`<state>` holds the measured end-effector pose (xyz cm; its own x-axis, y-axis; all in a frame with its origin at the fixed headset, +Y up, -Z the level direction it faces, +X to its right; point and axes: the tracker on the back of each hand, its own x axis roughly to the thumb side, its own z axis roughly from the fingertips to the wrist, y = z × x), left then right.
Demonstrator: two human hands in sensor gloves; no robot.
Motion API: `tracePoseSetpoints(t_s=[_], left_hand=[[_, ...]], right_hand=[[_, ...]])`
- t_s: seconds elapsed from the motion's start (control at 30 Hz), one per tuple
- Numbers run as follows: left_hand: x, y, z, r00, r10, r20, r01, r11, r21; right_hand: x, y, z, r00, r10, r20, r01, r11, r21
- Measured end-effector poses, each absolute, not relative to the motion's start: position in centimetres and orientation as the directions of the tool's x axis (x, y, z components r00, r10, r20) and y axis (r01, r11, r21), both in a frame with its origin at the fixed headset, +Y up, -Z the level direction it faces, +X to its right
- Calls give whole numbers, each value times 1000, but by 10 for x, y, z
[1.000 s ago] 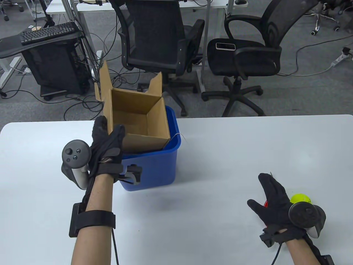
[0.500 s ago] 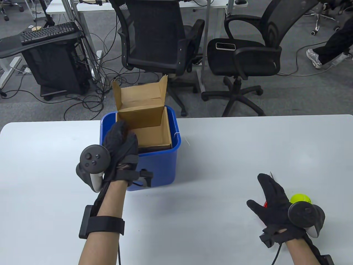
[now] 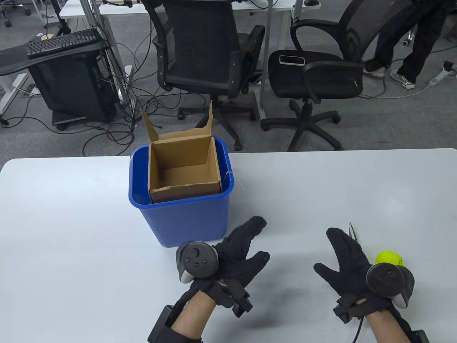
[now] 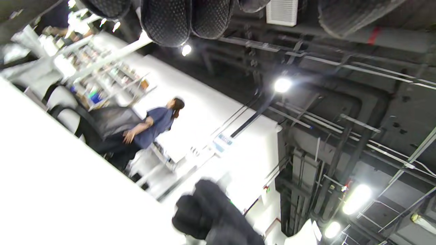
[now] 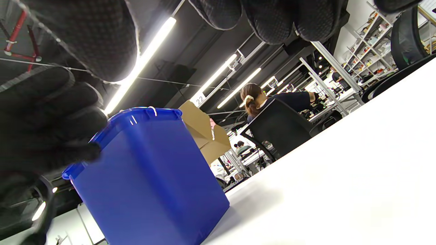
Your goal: Cut the packaging cotton rope with scissors
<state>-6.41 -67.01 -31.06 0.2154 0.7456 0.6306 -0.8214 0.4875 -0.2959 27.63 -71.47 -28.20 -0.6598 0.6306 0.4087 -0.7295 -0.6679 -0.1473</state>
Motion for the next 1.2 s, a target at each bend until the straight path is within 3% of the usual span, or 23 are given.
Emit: tracePoseSetpoints(t_s=[0.1, 0.3, 1.2], left_hand=[[-71, -701, -320, 223, 800, 557, -804, 474, -358], [-97, -728, -321, 294, 822, 487, -818, 480, -317], [-107, -726, -327, 213, 878, 429, -877, 366, -313]], right_hand=[[274, -715, -282, -656, 629, 417, -731, -668, -142], [271, -719, -283, -647, 636, 420, -736, -666, -124], [262, -719, -281, -613, 633, 473, -752, -651, -102]])
